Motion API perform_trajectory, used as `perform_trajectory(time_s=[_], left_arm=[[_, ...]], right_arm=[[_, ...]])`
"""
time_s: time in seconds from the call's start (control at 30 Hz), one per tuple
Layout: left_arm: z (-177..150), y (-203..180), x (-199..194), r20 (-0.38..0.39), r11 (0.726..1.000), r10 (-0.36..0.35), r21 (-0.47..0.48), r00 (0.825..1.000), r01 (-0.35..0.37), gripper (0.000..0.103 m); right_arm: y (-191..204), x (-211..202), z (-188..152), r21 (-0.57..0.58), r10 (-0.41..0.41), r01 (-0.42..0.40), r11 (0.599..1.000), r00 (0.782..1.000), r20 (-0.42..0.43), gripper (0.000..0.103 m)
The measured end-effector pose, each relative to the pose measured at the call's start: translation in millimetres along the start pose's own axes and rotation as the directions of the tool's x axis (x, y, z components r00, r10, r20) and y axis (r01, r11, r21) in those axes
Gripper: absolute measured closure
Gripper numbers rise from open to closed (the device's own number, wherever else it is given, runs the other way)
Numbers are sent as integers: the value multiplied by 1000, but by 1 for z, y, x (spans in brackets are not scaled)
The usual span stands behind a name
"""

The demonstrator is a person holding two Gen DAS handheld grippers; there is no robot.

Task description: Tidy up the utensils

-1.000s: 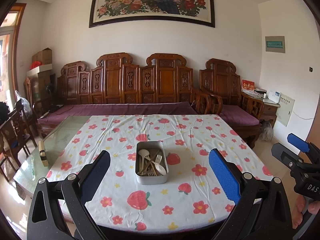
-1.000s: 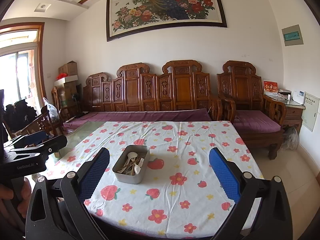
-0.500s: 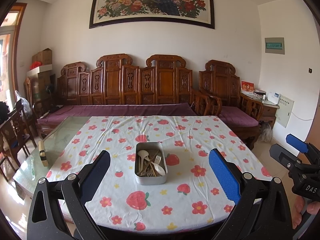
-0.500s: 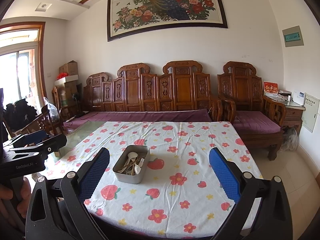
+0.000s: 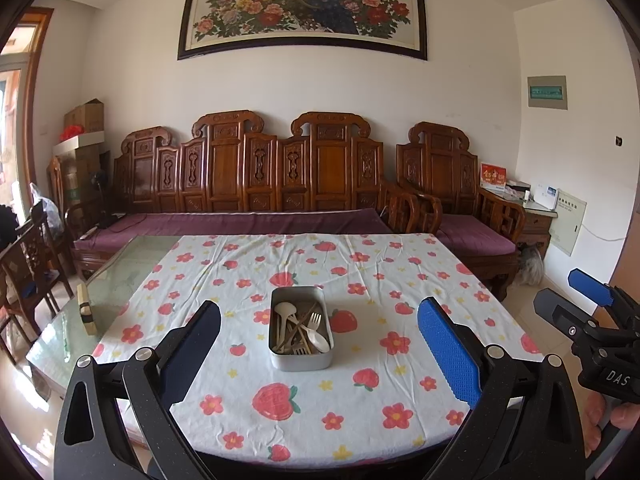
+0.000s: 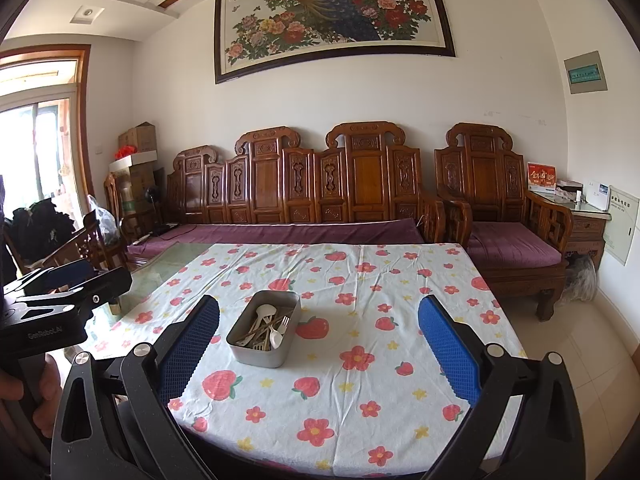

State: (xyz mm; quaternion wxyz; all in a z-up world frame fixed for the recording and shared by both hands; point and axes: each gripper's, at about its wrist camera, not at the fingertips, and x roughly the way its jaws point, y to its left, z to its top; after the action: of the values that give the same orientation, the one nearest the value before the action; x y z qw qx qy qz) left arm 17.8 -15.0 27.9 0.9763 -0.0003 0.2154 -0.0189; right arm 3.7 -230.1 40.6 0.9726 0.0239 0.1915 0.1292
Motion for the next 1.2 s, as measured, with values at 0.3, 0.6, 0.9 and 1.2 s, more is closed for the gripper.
perform_trajectory(time_s=[0.3, 0.6, 0.9, 1.2], left_arm=[[2, -2, -2, 6, 1000, 2, 0, 1000, -2, 8], [2, -2, -2, 8, 1000, 3, -1, 1000, -3, 8], [4, -3, -4, 9, 1000, 3, -1, 1000, -3, 8], [9, -4, -4, 12, 1000, 1, -4, 1000, 0, 8]], right_arm=[[-1, -2, 1, -1, -3, 3, 1000, 1000, 1, 3], [-1, -2, 1, -4, -4, 4, 1000, 1000, 2, 3], [-1, -3, 2, -4, -3, 3, 1000, 1000, 3, 3], [0, -4, 3, -4, -2, 2, 1000, 1000, 4, 3]])
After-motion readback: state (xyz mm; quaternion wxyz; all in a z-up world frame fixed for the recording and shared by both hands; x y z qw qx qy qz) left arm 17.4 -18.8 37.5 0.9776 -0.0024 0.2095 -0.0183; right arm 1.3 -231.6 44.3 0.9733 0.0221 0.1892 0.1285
